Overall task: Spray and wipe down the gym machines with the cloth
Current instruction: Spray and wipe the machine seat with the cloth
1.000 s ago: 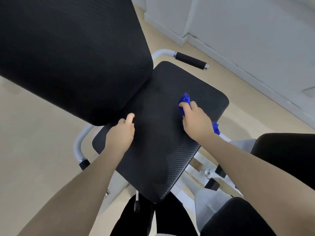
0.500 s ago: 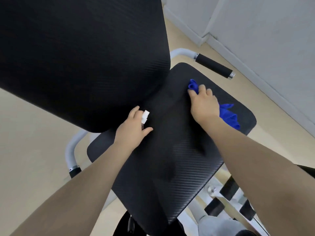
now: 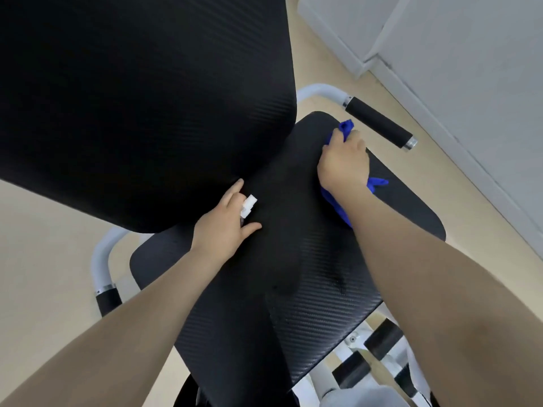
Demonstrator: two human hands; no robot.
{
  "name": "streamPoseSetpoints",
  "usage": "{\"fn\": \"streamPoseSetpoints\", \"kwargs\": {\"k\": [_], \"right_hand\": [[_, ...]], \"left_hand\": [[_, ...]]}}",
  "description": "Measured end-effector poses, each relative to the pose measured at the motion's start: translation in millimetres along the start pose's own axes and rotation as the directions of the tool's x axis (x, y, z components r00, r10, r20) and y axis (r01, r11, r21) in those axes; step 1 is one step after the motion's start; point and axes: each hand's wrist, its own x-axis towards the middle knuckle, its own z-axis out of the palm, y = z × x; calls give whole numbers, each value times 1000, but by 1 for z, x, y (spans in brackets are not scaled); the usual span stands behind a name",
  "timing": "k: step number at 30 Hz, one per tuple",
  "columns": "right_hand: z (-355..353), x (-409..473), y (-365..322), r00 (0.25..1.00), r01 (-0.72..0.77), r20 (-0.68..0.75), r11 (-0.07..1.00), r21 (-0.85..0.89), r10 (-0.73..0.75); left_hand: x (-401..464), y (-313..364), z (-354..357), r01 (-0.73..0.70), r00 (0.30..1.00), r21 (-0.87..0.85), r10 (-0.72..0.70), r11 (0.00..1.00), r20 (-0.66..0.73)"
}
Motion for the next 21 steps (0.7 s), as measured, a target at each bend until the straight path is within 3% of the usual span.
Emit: {"fn": "streamPoseSetpoints", "kwargs": {"k": [3, 7, 8, 11, 14, 18, 21], "right_hand": [[6, -31, -34, 980, 159, 103, 983, 92, -169], [6, -50, -41, 850, 519, 153, 851, -85, -504], [-1, -29, -30, 862, 506, 127, 851, -140, -491], [-20, 41, 7, 965, 261, 37, 935, -242, -259], [-15, 54, 2, 989, 146, 22, 984, -99, -144], [6, 4, -46, 973, 226, 33, 971, 74, -229], [7, -12, -48, 943, 332, 36, 943, 3, -332]], "left_hand": [[2, 2, -4, 11, 1000, -11, -11, 1000, 27], [3, 6, -7, 18, 995, 15, -19, 1000, 94], [4, 7, -7, -2, 995, 60, -4, 998, 104], [6, 7, -5, -50, 990, 185, 25, 981, 137], [11, 6, -6, -64, 988, 216, 31, 974, 154], [10, 9, -7, -58, 987, 207, 25, 977, 158], [10, 14, -9, -48, 985, 230, 8, 972, 172]]}}
